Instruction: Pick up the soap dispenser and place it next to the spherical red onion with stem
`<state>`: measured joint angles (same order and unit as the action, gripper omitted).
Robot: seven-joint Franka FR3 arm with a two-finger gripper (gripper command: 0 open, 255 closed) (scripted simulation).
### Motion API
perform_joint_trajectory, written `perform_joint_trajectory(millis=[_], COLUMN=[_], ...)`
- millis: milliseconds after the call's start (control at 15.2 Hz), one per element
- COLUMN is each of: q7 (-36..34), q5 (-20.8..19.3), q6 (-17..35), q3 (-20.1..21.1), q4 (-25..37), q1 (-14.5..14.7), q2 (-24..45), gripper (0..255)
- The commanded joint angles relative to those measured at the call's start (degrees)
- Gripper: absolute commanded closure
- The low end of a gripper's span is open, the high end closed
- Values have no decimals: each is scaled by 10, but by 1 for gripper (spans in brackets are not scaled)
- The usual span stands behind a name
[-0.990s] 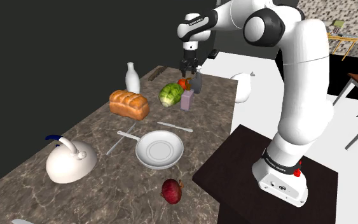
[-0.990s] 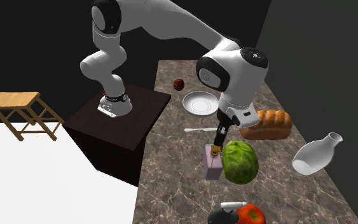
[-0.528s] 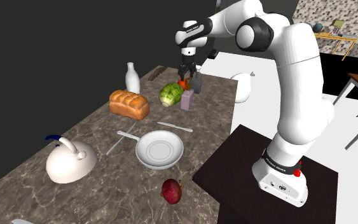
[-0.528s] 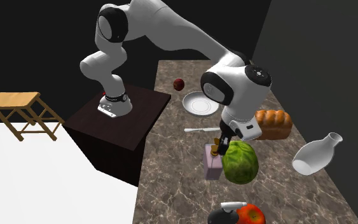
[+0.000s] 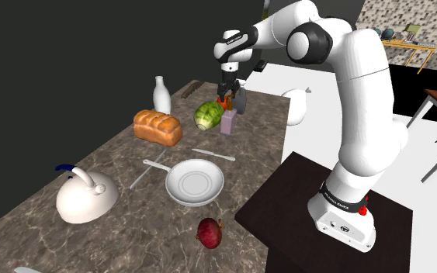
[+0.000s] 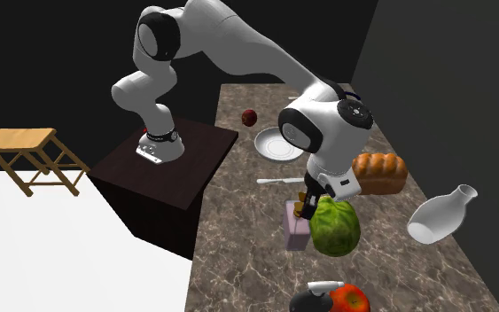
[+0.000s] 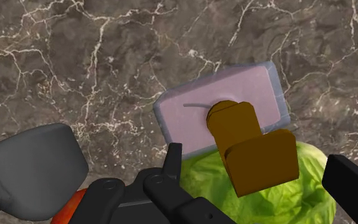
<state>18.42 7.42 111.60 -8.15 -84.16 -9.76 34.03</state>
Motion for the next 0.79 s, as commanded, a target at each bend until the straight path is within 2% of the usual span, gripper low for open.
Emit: perform_joint_trajectory(millis=[0, 66, 132, 726], q7=[0, 0, 0, 0], q5=[0, 0, 0, 0], q6=[0, 0, 0, 0], q3=[0, 0, 0, 0], q4=[0, 0, 0, 0], q1=[0, 0, 0, 0], q2=[0, 0, 0, 0], gripper=[0, 0, 255, 255])
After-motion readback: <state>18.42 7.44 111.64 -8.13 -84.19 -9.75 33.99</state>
